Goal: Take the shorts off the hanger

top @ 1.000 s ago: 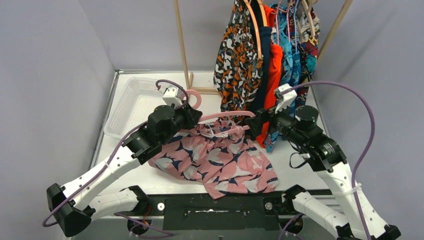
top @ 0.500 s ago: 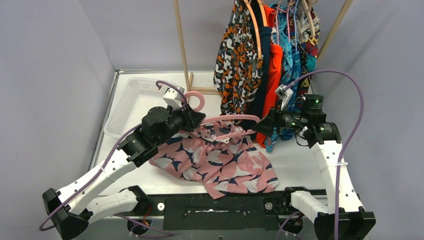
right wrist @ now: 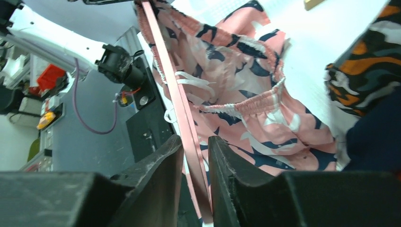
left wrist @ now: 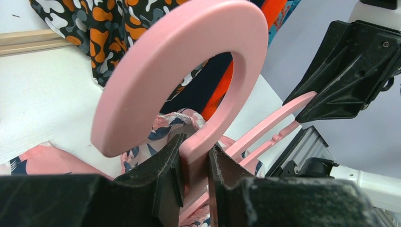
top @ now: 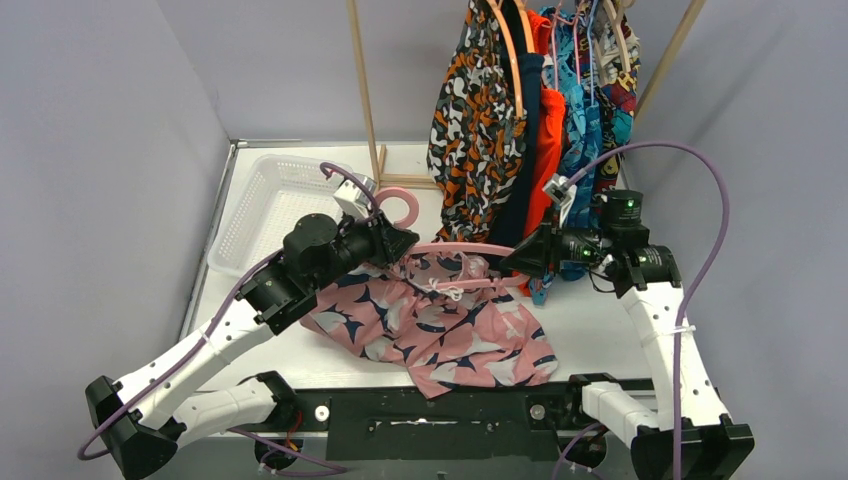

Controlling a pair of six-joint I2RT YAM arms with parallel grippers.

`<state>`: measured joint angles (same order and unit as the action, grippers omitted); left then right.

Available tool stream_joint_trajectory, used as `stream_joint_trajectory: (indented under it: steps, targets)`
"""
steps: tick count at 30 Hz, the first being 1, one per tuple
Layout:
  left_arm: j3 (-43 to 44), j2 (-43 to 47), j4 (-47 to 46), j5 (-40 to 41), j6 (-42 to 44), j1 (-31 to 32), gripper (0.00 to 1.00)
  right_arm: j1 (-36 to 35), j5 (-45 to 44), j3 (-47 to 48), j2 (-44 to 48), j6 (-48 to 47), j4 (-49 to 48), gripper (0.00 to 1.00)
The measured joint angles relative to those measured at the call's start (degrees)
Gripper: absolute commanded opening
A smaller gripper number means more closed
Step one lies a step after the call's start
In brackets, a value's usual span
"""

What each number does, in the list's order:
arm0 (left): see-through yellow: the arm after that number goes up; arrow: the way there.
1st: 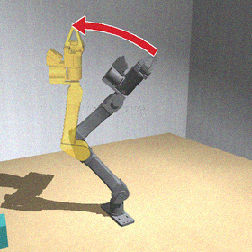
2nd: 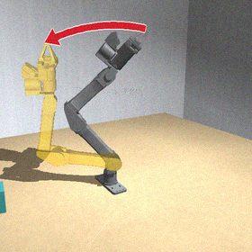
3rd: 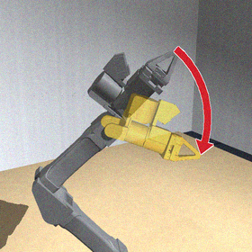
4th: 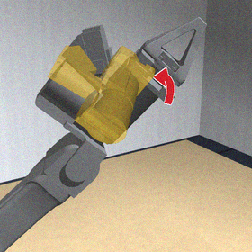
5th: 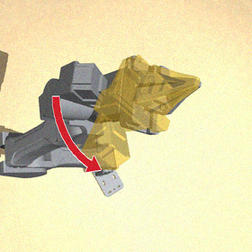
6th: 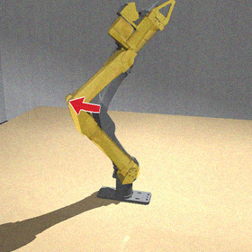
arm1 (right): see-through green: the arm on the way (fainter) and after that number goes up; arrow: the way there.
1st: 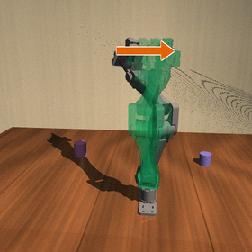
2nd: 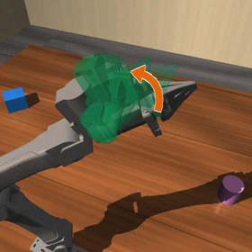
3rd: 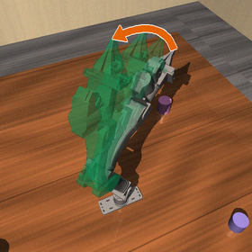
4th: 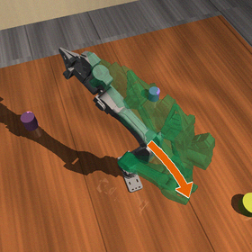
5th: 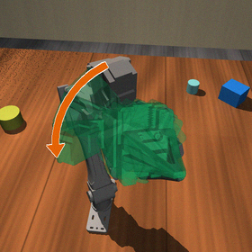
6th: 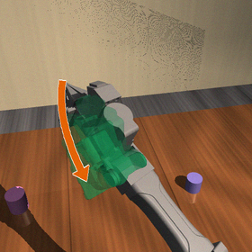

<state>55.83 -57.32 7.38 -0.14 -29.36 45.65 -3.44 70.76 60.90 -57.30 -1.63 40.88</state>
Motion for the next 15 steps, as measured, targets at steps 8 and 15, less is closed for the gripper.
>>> stream_joint_trajectory:
  steps: [8,15]
  targets:
    - [0.00,-0.87,0.20,0.37,0.63,-0.74,0.17,-2.67,1.90,-0.04,-0.87,-1.77,0.76,0.00]
    - [0.02,-1.57,0.11,0.76,0.44,-0.63,0.55,-2.80,-1.29,-0.07,0.57,-0.96,1.01,0.00]
